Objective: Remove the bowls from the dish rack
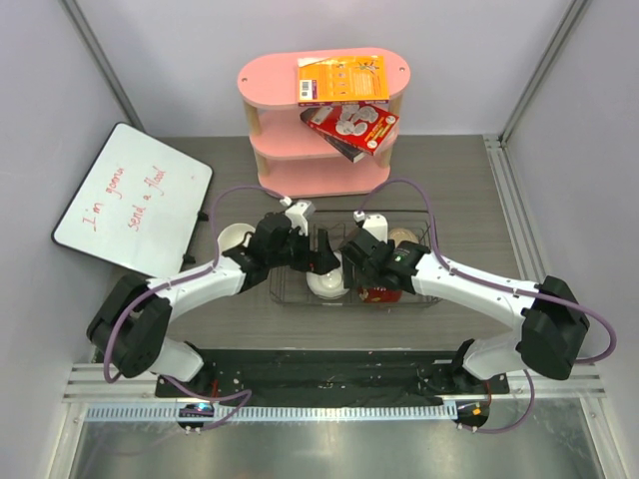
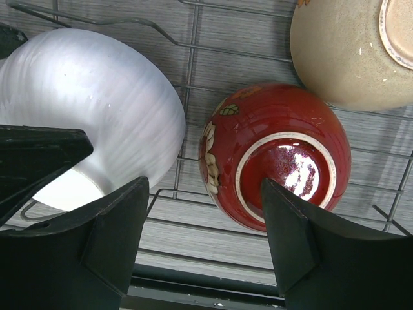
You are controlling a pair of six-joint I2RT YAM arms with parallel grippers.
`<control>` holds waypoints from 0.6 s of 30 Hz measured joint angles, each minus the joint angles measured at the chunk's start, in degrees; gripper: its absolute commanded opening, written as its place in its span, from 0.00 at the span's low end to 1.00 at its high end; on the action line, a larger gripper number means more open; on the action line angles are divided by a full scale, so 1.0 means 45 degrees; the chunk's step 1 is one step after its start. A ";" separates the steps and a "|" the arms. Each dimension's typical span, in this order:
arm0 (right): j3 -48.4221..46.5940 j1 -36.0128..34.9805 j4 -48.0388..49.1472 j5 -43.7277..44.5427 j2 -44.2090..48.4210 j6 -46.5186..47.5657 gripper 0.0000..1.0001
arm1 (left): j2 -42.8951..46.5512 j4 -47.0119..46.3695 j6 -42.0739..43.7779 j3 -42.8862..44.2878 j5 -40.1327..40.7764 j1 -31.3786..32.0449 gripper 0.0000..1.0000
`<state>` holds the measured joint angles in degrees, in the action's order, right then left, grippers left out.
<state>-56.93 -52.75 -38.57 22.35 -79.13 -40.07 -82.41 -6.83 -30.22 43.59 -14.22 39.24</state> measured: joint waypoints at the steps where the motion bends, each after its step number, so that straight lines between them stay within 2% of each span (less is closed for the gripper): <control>1: 0.0000 0.0000 0.0000 0.0000 0.0000 0.0000 0.76 | 0.0000 0.0010 -0.0010 0.0000 -0.0039 0.0000 0.79; 2: 0.0000 0.0000 0.0005 0.0000 0.0000 -0.0015 0.76 | 0.0005 0.0000 -0.0039 0.0000 -0.0087 0.0000 0.69; 3: 0.0000 0.0000 0.0000 0.0005 -0.0005 -0.0044 0.76 | 0.0010 -0.0024 -0.0034 -0.0005 -0.0087 0.0000 0.53; 4: 0.0000 0.0000 0.0005 0.0005 -0.0005 -0.0087 0.76 | 0.0044 -0.0102 -0.0029 -0.0005 -0.0044 -0.0019 0.47; 6: 0.0000 0.0000 -0.0010 0.0015 -0.0005 -0.0126 0.76 | 0.0277 -0.0272 -0.0058 -0.0005 0.0034 -0.0146 0.36; 9: 0.0000 0.0000 -0.0024 0.0049 -0.0005 -0.0155 0.76 | 0.0782 0.0010 -0.0073 -0.0151 0.0102 -0.0165 0.32; 11: 0.0000 0.0000 -0.0024 0.0078 -0.0005 -0.0175 0.76 | 0.1078 0.0413 -0.0073 -0.0170 0.0117 -0.0160 0.41; 12: 0.0000 0.0000 -0.0024 0.0092 0.0000 -0.0194 0.76 | 0.1205 0.0597 -0.0068 -0.0170 0.0078 -0.0155 0.56; 14: 0.0000 0.0000 -0.0024 0.0107 0.0000 -0.0199 0.76 | 0.1365 0.0933 0.0102 -0.0160 -0.0010 -0.0136 0.71; 18: 0.0000 0.0000 -0.0029 0.0121 0.0019 -0.0219 0.76 | 0.1379 0.1977 0.0262 -0.0019 -0.0121 -0.0063 0.87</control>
<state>-56.93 -52.75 -38.70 22.90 -79.05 -41.06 -76.20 2.07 -29.04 43.51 -14.76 38.96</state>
